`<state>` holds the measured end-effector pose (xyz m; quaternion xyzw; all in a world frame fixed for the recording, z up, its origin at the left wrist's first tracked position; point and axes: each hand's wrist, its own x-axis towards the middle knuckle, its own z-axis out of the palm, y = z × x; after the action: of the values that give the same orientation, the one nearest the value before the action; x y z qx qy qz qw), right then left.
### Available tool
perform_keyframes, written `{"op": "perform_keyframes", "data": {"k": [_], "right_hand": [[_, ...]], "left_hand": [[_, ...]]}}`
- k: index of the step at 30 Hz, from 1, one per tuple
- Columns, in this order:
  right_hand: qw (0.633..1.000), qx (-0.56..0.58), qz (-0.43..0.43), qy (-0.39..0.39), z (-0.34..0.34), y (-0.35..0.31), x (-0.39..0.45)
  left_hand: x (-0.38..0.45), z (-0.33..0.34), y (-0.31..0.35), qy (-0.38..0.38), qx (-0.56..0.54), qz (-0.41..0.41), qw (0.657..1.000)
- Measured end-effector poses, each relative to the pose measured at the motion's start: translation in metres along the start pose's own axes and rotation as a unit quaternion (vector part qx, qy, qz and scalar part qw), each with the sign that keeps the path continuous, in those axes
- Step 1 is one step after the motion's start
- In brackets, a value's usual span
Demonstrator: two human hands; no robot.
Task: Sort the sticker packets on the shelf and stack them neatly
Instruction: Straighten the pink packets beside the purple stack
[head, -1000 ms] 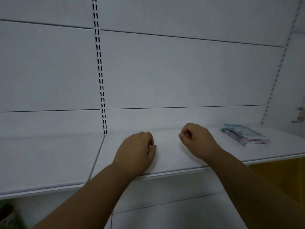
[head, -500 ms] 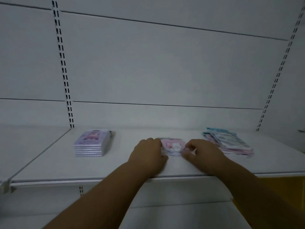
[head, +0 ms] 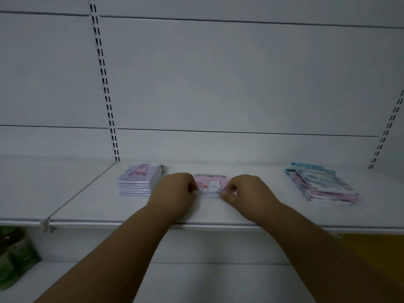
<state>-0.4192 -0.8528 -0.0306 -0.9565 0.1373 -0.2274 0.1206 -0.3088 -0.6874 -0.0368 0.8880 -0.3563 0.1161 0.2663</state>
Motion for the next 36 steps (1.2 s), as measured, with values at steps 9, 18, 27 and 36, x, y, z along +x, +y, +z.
{"op": "perform_keyframes", "data": {"k": [9,18,27,36], "right_hand": [[0.999,-0.007,-0.005,0.031,-0.002,0.005,-0.015],[0.997,-0.008,-0.073,0.031,0.0,-0.002,-0.011],[0.997,0.004,-0.071,0.0,-0.001,-0.002,-0.007],[0.998,0.008,-0.057,-0.006,0.0,-0.004,-0.008]], "left_hand": [[-0.005,0.003,-0.004,0.018,-0.002,0.035,0.999],[-0.002,0.002,-0.002,0.022,0.028,0.19,0.981],[0.0,-0.001,-0.002,-0.037,0.032,0.144,0.988],[0.002,0.002,0.001,-0.032,0.008,0.114,0.993]]}}
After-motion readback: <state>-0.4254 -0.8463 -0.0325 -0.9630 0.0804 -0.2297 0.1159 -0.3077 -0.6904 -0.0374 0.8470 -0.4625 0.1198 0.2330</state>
